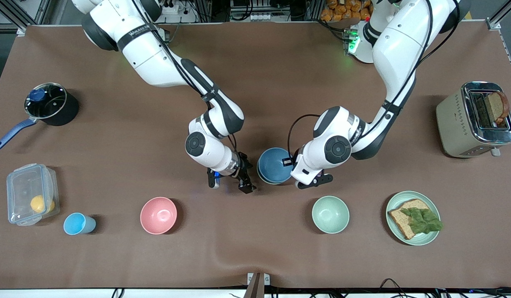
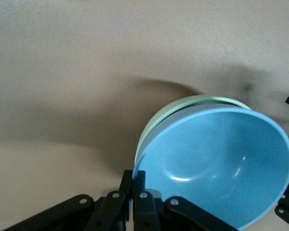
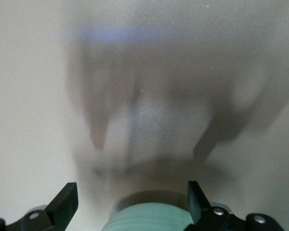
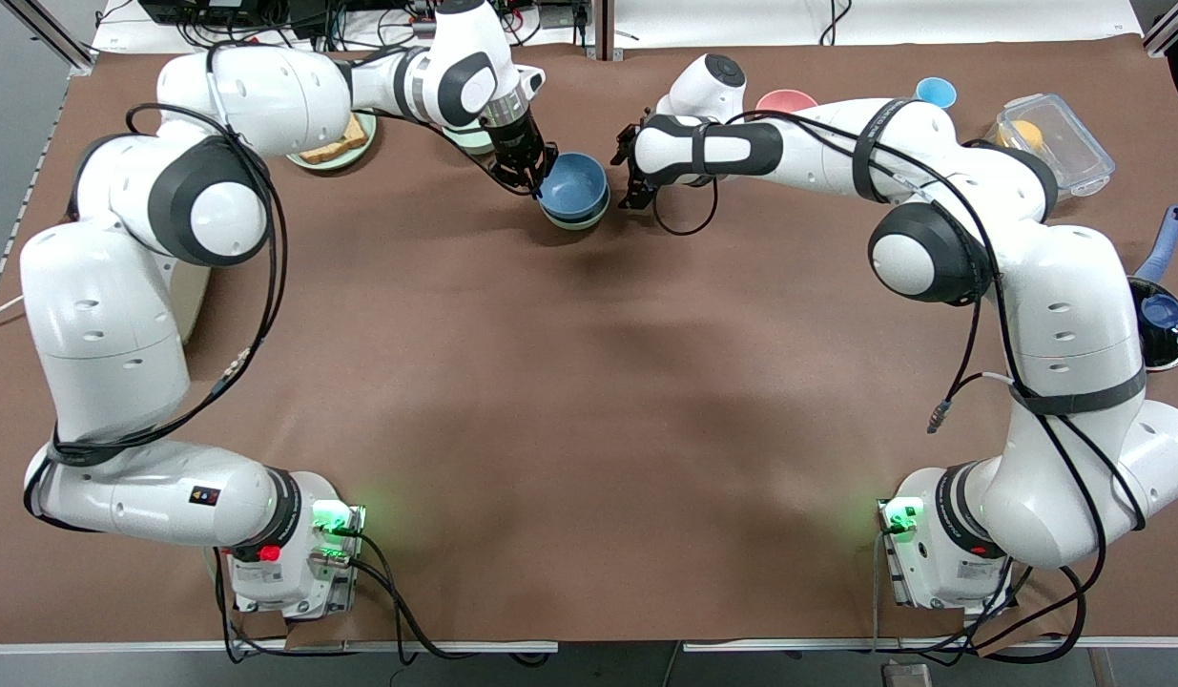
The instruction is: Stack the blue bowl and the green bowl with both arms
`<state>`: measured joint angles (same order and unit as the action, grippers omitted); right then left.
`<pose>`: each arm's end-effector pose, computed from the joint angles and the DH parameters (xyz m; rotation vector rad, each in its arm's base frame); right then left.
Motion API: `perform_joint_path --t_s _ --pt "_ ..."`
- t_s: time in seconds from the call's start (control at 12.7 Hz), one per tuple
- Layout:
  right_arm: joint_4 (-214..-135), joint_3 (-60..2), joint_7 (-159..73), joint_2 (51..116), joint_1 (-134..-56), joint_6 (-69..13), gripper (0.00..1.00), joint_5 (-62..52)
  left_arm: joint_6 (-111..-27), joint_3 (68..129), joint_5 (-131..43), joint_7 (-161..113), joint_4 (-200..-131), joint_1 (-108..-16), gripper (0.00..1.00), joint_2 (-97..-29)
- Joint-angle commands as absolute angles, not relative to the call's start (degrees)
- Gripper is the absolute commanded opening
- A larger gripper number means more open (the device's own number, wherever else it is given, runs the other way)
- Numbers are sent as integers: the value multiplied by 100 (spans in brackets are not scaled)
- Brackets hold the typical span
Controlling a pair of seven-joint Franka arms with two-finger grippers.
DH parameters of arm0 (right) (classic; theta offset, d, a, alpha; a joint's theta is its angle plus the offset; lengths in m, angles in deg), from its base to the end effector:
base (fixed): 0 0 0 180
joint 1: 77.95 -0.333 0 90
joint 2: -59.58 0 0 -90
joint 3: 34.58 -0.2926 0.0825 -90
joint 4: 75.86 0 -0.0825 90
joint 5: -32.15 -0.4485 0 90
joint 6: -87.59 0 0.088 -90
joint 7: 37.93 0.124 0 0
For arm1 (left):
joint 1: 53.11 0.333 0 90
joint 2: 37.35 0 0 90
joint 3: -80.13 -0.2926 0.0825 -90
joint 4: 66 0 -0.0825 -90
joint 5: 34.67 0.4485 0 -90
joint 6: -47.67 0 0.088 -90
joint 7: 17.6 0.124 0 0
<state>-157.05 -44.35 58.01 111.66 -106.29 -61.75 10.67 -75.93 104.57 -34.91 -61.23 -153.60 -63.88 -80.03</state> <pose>0.6332 0.4639 0.1119 -2.0961 1.7514 0.3089 0.6192 -0.4007 0.1726 2.9113 0.3562 -0.3354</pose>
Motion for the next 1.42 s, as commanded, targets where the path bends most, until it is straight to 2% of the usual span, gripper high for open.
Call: perform_joint_path --t_s 0.0,0.24,0.32,0.39,0.47,0.55,0.63,0.87,1.1,1.34 --pt "-15531 -4442 5936 11275 -10626 -6244 100 948 -7651 10369 -3423 -6199 -15230 -6497 0 -8103" --pt "-15390 -4442 6006 11284 -10564 -6165 100 948 -7704 10360 -3423 -6199 -15230 -6532 0 -8129" --pt "-15382 -4451 6015 11284 -10573 -6165 100 948 -7704 10360 -3423 -6199 -15222 -6533 4 -8147" --pt "-15382 -4451 6015 11284 -10616 -6182 100 948 -7713 10360 -3423 -6207 -15222 -6533 14 -8156" --pt "-15382 -4451 6006 11310 -10634 -6208 100 948 -7713 10360 -3423 -6207 -15230 -6533 30 -8156" --pt "-15373 -4451 6015 11319 -10678 -6226 100 956 -7722 10360 -3423 -6207 -15230 -6533 60 -8156" --pt "-15338 -4442 6006 11345 -10704 -6226 100 956 -7722 10360 -3415 -6199 -15230 -6533 100 -8156" --pt "-15311 -4442 5927 11345 -10705 -6217 100 1018 -7722 10360 -3239 -6207 -15213 -6603 100 -8033" --pt "-15329 -4433 5560 11345 -10713 -6209 100 1027 -7643 10360 -3081 -6199 -15274 -6367 100 -7368" --pt "-15329 -4433 5032 11319 -10661 -6121 100 1149 -6547 10360 -2976 -6155 -15283 -5919 100 -6366"
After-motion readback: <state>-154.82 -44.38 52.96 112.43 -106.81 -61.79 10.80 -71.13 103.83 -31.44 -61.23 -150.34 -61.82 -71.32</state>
